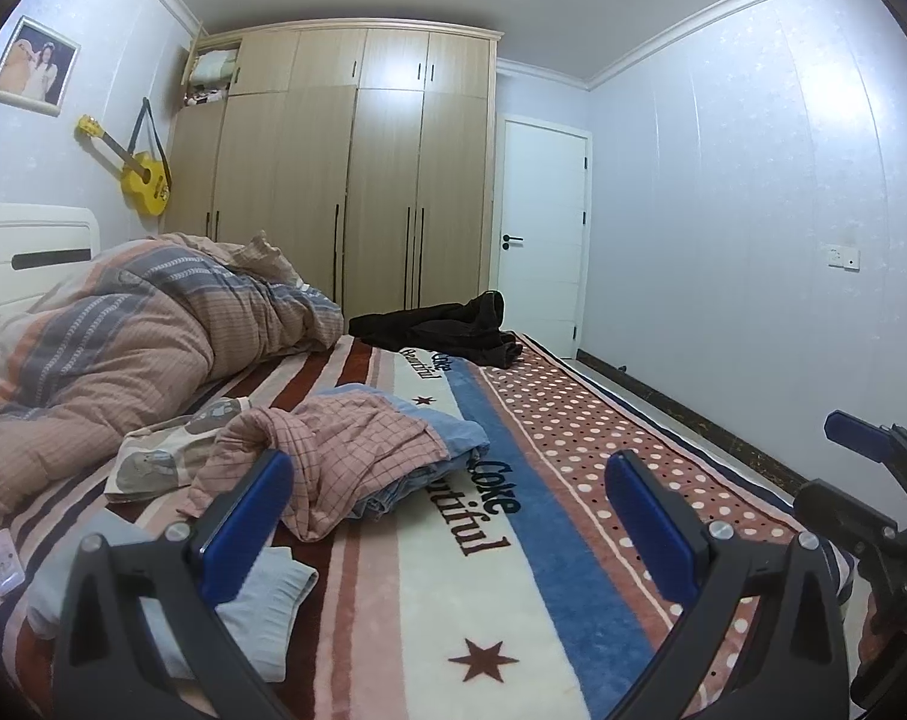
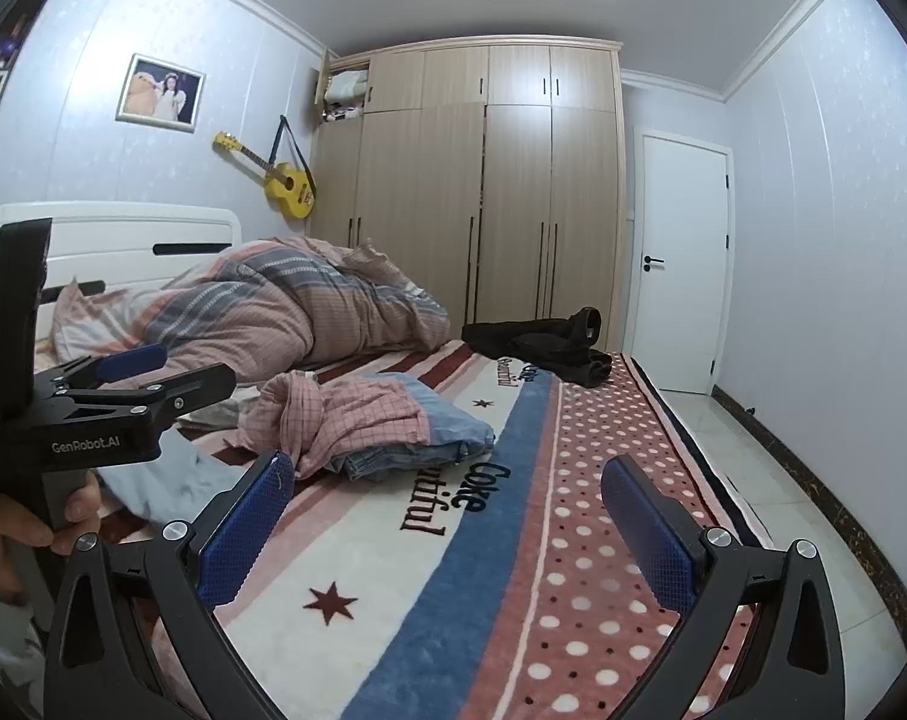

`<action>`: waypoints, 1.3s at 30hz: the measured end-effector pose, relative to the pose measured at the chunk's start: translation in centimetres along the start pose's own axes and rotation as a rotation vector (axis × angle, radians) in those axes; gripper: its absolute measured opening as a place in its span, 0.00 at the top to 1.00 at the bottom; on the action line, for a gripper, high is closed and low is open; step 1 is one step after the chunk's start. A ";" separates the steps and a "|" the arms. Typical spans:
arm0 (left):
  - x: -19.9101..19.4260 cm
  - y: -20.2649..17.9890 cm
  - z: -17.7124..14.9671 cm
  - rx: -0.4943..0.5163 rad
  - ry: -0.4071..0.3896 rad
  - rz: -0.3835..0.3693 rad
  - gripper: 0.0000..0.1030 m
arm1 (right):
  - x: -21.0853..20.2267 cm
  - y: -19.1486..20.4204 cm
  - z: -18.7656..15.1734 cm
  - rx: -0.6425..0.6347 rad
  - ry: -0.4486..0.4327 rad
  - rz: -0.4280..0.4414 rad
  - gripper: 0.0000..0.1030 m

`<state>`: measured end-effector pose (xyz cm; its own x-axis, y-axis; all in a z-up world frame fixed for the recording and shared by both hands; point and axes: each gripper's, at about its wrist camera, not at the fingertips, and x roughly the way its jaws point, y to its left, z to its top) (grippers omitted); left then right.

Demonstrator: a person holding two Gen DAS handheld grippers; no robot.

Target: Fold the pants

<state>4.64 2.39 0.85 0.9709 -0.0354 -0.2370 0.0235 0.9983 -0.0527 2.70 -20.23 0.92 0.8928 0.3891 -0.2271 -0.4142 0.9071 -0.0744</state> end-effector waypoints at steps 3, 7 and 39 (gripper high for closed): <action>-0.1 0.1 0.0 0.000 -0.002 0.000 0.01 | -0.1 0.0 -0.1 0.004 0.001 0.002 0.01; -0.3 0.2 0.0 -0.004 -0.011 0.002 0.01 | 0.0 0.0 -0.1 0.003 0.000 0.000 0.01; -1.2 -0.7 -0.2 0.012 -0.004 -0.009 0.01 | -0.2 0.7 -0.3 0.036 -0.024 -0.014 0.01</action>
<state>3.45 1.68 0.93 0.9716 -0.0438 -0.2326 0.0347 0.9985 -0.0434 2.15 -19.73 0.67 0.9027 0.3797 -0.2025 -0.3953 0.9176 -0.0420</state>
